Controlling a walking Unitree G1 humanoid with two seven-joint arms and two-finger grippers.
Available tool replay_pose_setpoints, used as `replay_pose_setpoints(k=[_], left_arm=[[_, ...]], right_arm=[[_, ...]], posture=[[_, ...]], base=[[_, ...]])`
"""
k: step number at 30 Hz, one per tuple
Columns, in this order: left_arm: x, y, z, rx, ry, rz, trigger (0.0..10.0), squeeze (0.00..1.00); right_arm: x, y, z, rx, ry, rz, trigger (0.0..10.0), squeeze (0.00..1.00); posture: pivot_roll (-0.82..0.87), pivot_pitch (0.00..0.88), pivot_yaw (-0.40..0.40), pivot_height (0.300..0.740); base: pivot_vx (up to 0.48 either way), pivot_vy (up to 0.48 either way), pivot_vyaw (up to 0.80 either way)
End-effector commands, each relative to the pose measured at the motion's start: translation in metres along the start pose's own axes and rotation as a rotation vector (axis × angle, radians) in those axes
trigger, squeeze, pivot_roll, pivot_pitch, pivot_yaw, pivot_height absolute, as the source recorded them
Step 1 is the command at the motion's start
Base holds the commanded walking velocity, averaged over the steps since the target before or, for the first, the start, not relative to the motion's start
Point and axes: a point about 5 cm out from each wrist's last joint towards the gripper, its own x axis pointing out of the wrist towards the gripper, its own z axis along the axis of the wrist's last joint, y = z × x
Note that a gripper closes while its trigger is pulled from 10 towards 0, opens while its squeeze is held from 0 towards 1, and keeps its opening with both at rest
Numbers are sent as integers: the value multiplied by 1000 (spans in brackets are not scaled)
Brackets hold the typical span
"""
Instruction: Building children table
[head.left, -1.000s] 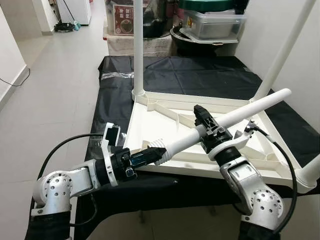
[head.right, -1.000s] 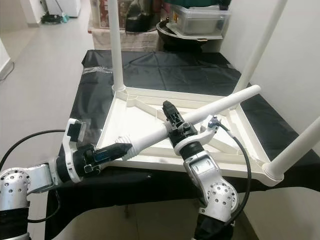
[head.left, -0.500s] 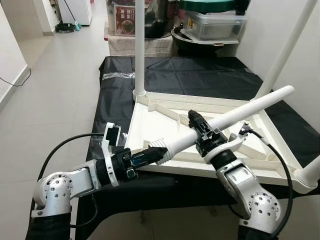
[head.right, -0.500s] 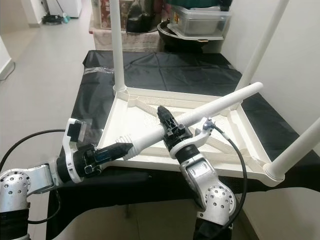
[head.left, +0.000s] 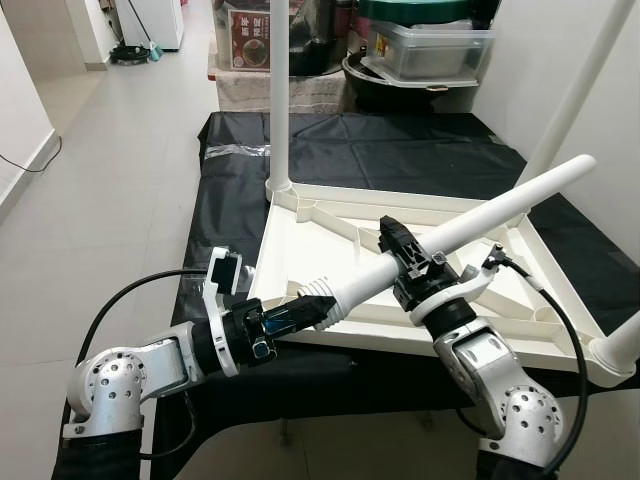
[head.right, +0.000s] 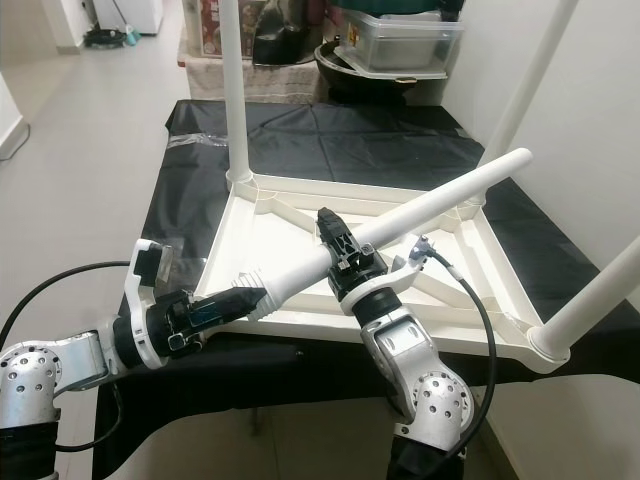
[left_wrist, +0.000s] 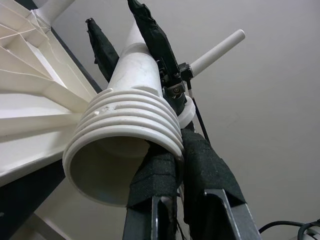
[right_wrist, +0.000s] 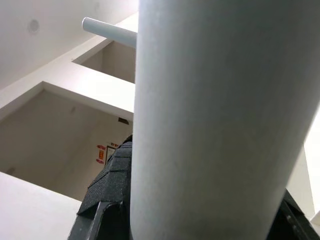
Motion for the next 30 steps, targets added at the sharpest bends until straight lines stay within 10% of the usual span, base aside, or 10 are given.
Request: replay_pose_setpoints(k=[1,3,4,10,11,17,18,30], left_arm=[[1,0,-7,-15,43,10,10000,0],[1,0,-7,-16,43,9,10000,0],[1,0,-7,-16,44,10,10000,0],[1,-1,-7,-16,45,9,10000,0],[1,-1,-7,-17,46,8,10000,0],[1,-1,-9,-20,47,6,10000,0],[1,-1,-9,-22,48,6,10000,0],[0,0,-11,-33,59,9,10000,0]], right_arm=[[4,7,5,-26,-31,24,10000,0],[4,9,6,-23,-34,33,10000,0],[4,11,7,-25,-35,45,10000,1000],[5,12,9,-31,-39,45,10000,1000],[6,11,9,-29,-40,39,10000,0],[6,10,10,-26,-38,34,10000,0],[5,11,10,-21,-37,41,0,0],[3,13,10,-9,-37,64,0,0]], posture=[[94,39,-98,740],[93,39,-97,740],[92,37,-99,740],[92,37,-99,740],[92,34,-100,740],[93,32,-100,740],[93,32,-100,740],[90,27,-96,740]], base=[[0,0,0],[0,0,0],[0,0,0],[0,0,0],[0,0,0],[0,0,0],[0,0,0],[0,0,0]])
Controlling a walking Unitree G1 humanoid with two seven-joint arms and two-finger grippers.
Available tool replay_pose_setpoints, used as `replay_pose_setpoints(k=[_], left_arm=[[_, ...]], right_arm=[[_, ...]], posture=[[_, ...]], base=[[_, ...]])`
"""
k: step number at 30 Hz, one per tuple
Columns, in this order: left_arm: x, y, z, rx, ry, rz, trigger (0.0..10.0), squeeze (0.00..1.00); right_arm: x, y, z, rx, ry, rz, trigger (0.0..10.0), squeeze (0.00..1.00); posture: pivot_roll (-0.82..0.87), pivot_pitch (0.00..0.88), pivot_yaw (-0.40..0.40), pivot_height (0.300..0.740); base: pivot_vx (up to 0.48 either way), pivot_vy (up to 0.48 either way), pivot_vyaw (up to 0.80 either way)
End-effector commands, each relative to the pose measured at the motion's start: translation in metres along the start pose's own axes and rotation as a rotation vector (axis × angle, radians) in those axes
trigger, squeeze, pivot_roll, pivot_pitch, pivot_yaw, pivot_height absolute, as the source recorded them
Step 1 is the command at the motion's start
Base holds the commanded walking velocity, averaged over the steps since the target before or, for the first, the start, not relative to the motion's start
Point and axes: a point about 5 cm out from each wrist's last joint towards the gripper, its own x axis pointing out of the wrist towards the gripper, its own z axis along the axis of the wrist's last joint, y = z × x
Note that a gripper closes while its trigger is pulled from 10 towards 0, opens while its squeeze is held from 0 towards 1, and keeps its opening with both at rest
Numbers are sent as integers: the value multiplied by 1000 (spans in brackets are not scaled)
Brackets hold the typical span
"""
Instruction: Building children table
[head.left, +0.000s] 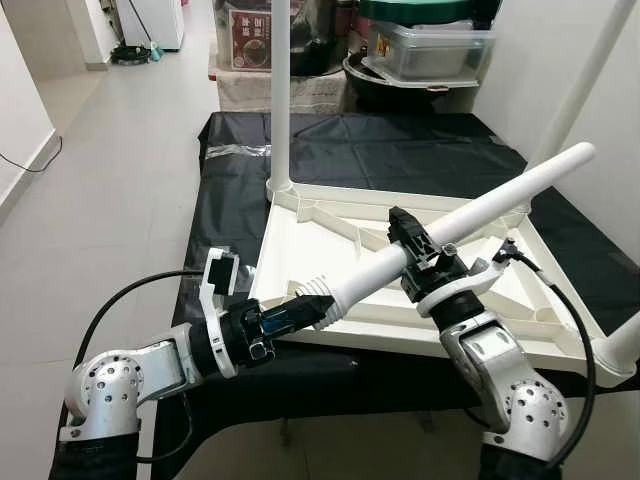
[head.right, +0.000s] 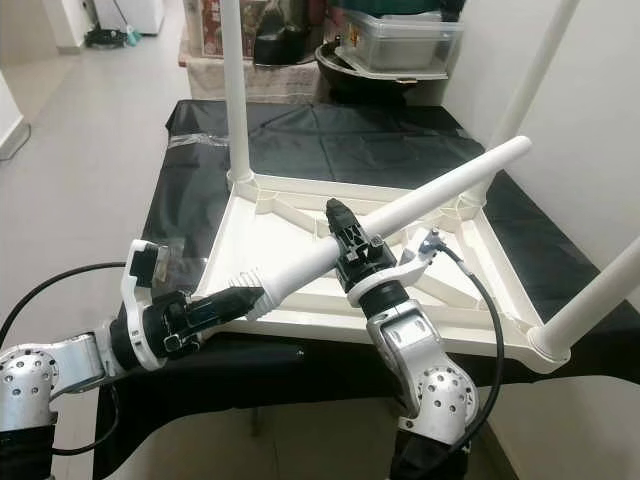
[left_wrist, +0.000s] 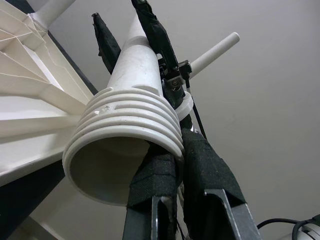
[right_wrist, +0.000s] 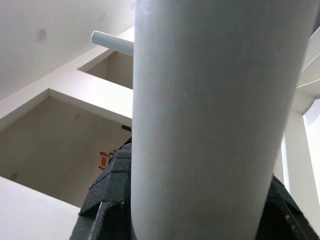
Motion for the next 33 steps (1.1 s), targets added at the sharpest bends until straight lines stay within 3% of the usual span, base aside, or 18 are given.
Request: replay_pose_setpoints(k=[1,13,14,17,22,23,30,31,33], left_arm=[[2,2,-11,-33,70,20,10000,0],[0,9,-18,-53,118,88,10000,0],[-2,9,-17,-53,115,90,10000,0],[-3,10,-16,-51,110,95,10000,0],[-5,10,-15,-53,109,100,10000,20],[-6,10,-15,-62,106,95,10000,1000],[-6,9,-14,-46,107,99,10000,1000],[-5,10,-14,-44,108,102,10000,0],[-6,11,-14,-46,111,108,10000,0]], right_arm=[[2,8,2,-15,-3,43,0,0],[1,14,6,3,0,95,0,0],[-2,23,3,7,42,171,0,0],[-4,28,2,5,74,214,0,0],[-4,24,3,0,76,191,0,0],[-4,23,3,1,77,184,0,0],[-5,21,2,1,89,175,0,0],[-6,20,2,1,91,175,0,0],[-6,20,3,-3,91,173,0,0]], posture=[[90,27,-96,740],[93,30,-96,740],[94,35,-97,740],[95,36,-97,740],[94,38,-99,740],[94,38,-99,740],[94,40,-100,740],[94,40,-100,740],[93,39,-101,740]], base=[[0,0,0],[0,0,0],[0,0,0],[0,0,0],[0,0,0],[0,0,0],[0,0,0],[0,0,0],[0,0,0]])
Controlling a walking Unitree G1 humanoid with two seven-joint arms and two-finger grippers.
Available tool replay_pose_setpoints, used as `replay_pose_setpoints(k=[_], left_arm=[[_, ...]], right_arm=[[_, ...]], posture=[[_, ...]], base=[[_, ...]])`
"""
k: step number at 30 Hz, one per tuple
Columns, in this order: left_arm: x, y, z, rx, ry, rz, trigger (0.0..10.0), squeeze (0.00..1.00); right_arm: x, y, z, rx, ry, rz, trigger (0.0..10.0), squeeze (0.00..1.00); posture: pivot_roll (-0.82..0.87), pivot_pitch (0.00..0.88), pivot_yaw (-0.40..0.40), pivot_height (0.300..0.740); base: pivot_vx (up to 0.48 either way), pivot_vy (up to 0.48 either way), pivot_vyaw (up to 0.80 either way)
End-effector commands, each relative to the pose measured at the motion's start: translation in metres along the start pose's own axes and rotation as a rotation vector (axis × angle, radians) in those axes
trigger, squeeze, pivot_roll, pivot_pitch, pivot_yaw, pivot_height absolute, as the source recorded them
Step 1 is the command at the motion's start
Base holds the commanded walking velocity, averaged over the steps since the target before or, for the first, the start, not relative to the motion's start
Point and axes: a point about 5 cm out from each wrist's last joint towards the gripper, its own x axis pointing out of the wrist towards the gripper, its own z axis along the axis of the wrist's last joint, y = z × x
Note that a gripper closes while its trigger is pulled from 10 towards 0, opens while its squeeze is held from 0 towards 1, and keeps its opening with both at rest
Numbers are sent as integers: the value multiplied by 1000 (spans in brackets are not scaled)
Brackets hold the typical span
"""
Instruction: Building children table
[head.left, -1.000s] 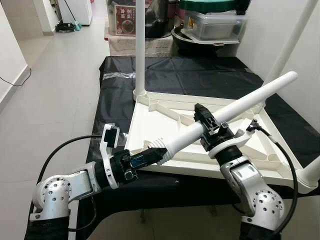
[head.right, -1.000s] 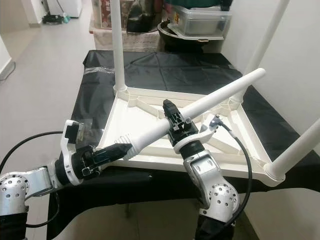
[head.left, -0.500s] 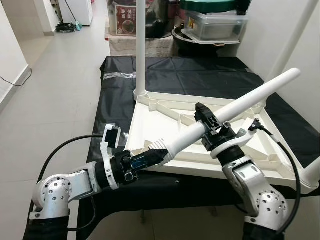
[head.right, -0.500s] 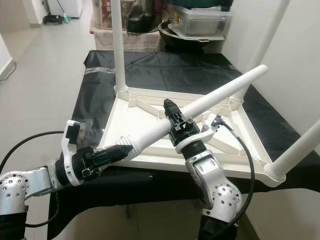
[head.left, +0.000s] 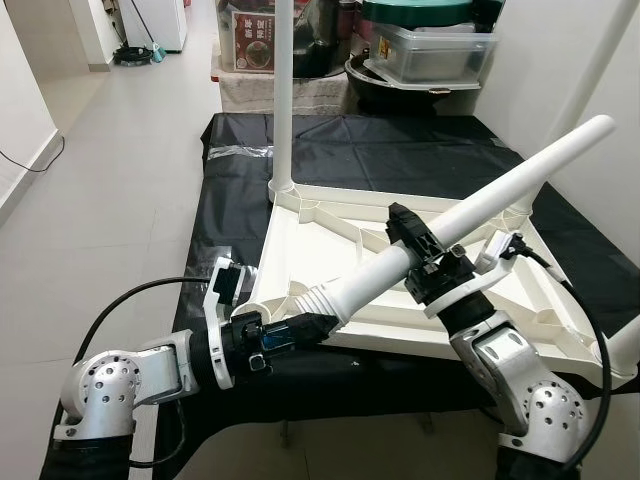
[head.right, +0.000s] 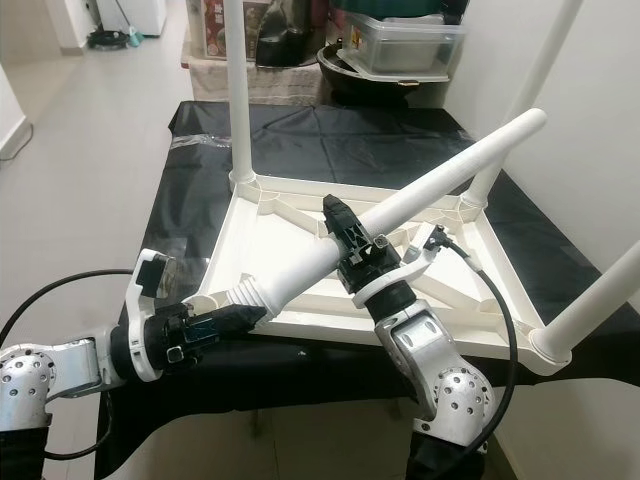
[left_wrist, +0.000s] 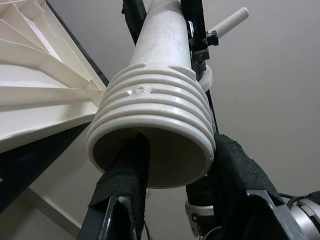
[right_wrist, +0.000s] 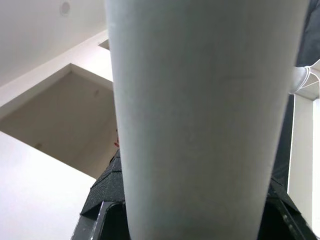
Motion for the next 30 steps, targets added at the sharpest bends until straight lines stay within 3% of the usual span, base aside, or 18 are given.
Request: replay_pose_setpoints(k=[1,11,13,15,16,17,18,19,20,22,23,24,25,26,28,30], left_arm=[[-2,7,-8,-35,37,49,10000,0],[-7,10,-15,-39,76,87,10000,0],[-12,12,-23,-48,100,110,10000,0],[-12,12,-23,-48,100,110,10000,0],[-14,14,-28,-59,114,121,10000,0],[-14,14,-28,-59,114,121,10000,0],[-15,17,-38,-52,146,153,10000,0],[-16,18,-40,-40,159,166,10000,0],[-16,19,-42,-30,167,174,10000,0],[-15,29,-42,39,163,286,10000,0],[-15,29,-42,39,163,286,10000,0],[-14,39,-38,124,160,405,10000,1000],[-14,39,-38,124,160,405,10000,1000],[-13,47,-28,271,130,525,10000,1000],[-7,51,-8,498,71,651,10000,1000],[-7,51,-8,498,71,651,10000,1000]], right_arm=[[0,9,0,11,-1,69,0,0],[2,7,18,-81,-54,40,0,0],[5,8,46,-136,-165,0,0,0],[5,8,46,-136,-165,0,0,0],[5,9,61,-156,-222,-16,0,0],[5,9,61,-156,-222,-16,0,0],[5,15,78,-220,-259,-17,0,0],[6,17,79,-248,-253,-13,0,0],[6,18,79,-265,-246,-11,0,0],[8,21,71,-399,-170,-18,0,0],[8,21,71,-399,-170,-18,0,0],[10,21,66,-501,-126,-52,0,0],[10,21,66,-501,-126,-52,0,0],[12,19,56,-620,-58,-76,0,0],[15,17,39,-758,41,-90,0,0],[15,17,39,-758,41,-90,0,0]], posture=[[93,39,-101,740],[95,39,-101,740],[96,37,-103,740],[96,37,-103,740],[96,37,-103,740],[96,37,-103,740],[92,30,-101,740],[92,30,-101,740],[92,30,-101,740],[91,25,-103,740],[91,25,-103,740],[91,25,-103,740],[91,25,-103,740],[93,20,-104,740],[93,20,-104,740],[93,20,-104,740]], base=[[0,0,0],[0,0,0],[0,0,0],[0,0,0],[0,0,0],[0,0,0],[0,0,0],[0,0,0],[0,0,0],[0,0,0],[0,0,0],[0,0,0],[0,0,0],[0,0,0],[0,0,0],[0,0,0]])
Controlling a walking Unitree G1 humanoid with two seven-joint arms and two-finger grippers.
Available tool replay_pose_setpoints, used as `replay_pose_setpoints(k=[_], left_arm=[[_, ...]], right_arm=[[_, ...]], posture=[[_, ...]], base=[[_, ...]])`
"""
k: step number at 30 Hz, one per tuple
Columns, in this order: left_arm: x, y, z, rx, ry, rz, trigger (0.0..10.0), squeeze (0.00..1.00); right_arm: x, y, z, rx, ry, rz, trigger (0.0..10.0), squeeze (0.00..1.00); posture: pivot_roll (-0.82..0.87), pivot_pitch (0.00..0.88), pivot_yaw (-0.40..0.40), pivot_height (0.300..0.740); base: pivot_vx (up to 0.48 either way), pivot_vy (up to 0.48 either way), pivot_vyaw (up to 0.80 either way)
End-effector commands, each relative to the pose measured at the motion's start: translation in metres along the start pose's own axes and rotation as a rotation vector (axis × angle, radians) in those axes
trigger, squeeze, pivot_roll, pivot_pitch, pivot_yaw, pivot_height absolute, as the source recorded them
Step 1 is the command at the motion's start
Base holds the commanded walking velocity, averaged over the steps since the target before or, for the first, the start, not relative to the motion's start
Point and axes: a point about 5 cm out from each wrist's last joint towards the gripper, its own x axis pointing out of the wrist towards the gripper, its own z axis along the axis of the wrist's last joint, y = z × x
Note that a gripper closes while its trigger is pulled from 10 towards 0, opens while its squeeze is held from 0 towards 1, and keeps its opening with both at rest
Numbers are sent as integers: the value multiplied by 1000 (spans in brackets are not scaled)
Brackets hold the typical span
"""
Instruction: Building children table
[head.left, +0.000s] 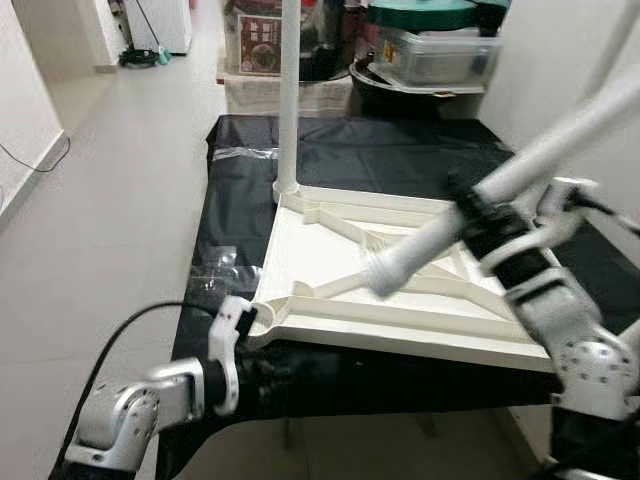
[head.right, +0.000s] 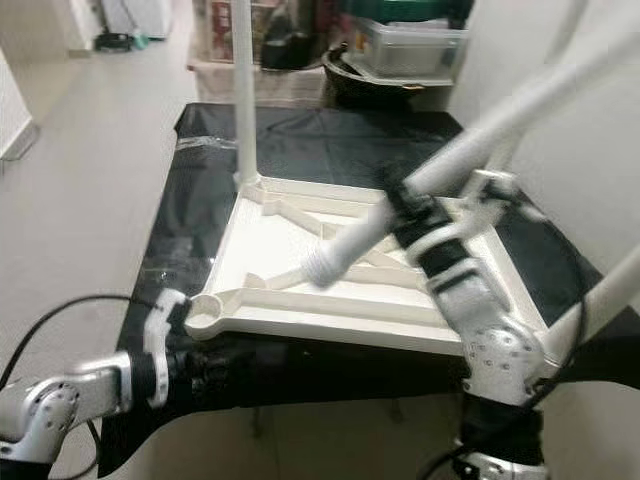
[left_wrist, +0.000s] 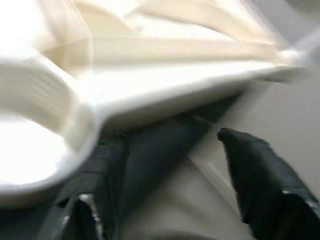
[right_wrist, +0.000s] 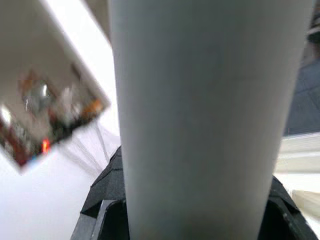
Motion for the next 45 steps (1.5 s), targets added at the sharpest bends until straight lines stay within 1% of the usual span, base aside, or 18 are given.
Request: replay_pose_setpoints(k=[1,2,3,7,8,10,11,14,19,25,26,27,29,30,35,36,40,45], left_arm=[[10,-6,19,222,-78,76,10000,710],[10,-6,19,222,-78,76,10000,710],[13,-13,24,257,-106,58,10000,0],[20,-28,23,246,-128,-14,10000,0],[22,-32,21,243,-130,-31,10000,0],[23,-35,20,246,-133,-39,10000,0],[24,-37,20,249,-143,-47,10000,0],[27,-38,20,261,-176,-23,10000,0],[29,-37,19,281,-209,4,10000,0],[34,-39,17,266,-220,1,10000,0],[35,-41,16,259,-218,-17,10000,133],[36,-43,15,251,-214,-33,10000,1000],[36,-43,15,251,-214,-33,10000,1000],[41,-49,11,292,-198,-71,10000,1000],[45,-53,11,335,-180,-97,10000,1000],[47,-55,11,346,-179,-105,10000,0],[55,-57,13,383,-191,-106,10000,0],[57,-55,15,403,-195,-101,10000,0]], right_arm=[[1,15,-15,-136,62,46,0,0],[1,15,-15,-136,62,46,0,0],[2,19,-21,-172,79,62,0,0],[4,26,-31,-221,88,77,0,0],[5,25,-32,-248,81,48,1137,0],[5,24,-32,-270,74,27,1137,0],[5,22,-31,-278,55,4,10000,0],[6,19,-25,-292,-7,-52,10000,0],[6,18,-22,-314,-43,-77,10000,0],[9,29,-21,-310,-76,-46,10000,0],[10,31,-23,-306,-73,-34,10000,0],[10,33,-24,-302,-69,-27,10000,0],[10,33,-24,-302,-69,-27,10000,0],[11,37,-29,-292,-60,-9,10000,0],[12,40,-31,-287,-55,8,10000,0],[12,42,-32,-287,-52,19,10000,0],[12,51,-39,-291,-21,79,10000,0],[11,56,-44,-302,9,119,10000,0]], posture=[[91,12,-103,740],[91,12,-103,740],[91,12,-103,740],[85,6,-96,740],[85,6,-96,740],[85,6,-96,740],[84,5,-95,740],[85,3,-95,740],[85,3,-95,740],[85,10,-96,740],[85,10,-96,740],[85,10,-96,740],[85,10,-96,740],[85,10,-96,740],[88,13,-94,740],[88,13,-94,740],[84,15,-93,740],[84,15,-93,740]], base=[[0,0,0],[0,0,0],[0,0,0],[0,0,0],[0,0,0],[0,0,0],[0,0,0],[0,0,0],[0,0,0],[0,0,0],[0,0,0],[0,0,0],[0,0,0],[0,0,0],[0,0,0],[0,0,0],[0,0,0],[0,0,0]])
